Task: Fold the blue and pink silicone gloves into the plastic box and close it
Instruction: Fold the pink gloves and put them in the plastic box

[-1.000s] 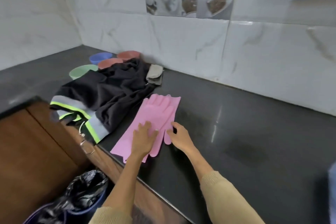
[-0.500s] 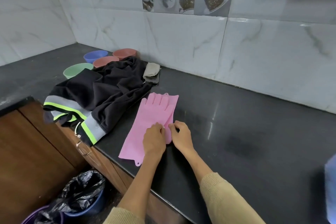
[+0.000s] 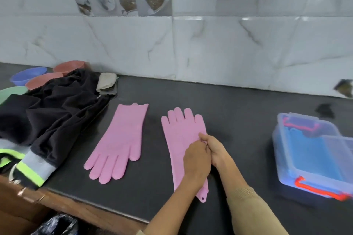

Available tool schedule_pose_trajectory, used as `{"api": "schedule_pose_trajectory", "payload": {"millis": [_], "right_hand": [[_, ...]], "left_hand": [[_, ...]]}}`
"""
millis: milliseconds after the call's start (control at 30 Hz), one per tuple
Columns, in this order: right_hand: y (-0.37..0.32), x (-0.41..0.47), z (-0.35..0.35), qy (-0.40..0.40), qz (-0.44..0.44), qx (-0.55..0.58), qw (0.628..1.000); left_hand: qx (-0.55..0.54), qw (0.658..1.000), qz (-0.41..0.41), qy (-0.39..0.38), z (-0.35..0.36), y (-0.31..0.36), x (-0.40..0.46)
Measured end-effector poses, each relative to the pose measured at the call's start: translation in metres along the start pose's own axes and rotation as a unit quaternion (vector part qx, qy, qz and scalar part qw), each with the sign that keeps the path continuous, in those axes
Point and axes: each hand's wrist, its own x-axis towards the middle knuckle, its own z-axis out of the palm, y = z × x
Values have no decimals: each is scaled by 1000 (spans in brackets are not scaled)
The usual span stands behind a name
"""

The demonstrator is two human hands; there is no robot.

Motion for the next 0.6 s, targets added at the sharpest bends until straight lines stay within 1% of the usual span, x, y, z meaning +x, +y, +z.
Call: {"api": "schedule_pose_trajectory", "payload": {"millis": [100,200,233,267,333,433,500,533,600], "right_hand": [[-13,-19,-42,54,-37,51,997],[-22,-39,-74,91,-87,94,988],[-25,-45,-80,99,-110,101,984],[-27,-51,-84,103,-134,104,980],[-36,-62,-83,107,-179,81,975],[-54,-67,-55,142,-248,-15,958],[-59,-59,-23,170,-277,-131,936],[-56,-53,-5,177,-284,-202,921],[-40,-36,27,178,-313,-362,860]], "left_hand": [[7,998,39,-53,27,24,2],[83,983,101,-132,44,48,25],[75,981,116,-138,50,55,22],[24,983,116,-138,54,60,11],[-118,981,95,-123,56,66,-15],[-277,956,41,-89,42,63,-15],[-349,934,-8,-70,22,52,1],[-371,926,-30,-61,12,41,7],[-391,917,-71,-36,-5,14,11]]}}
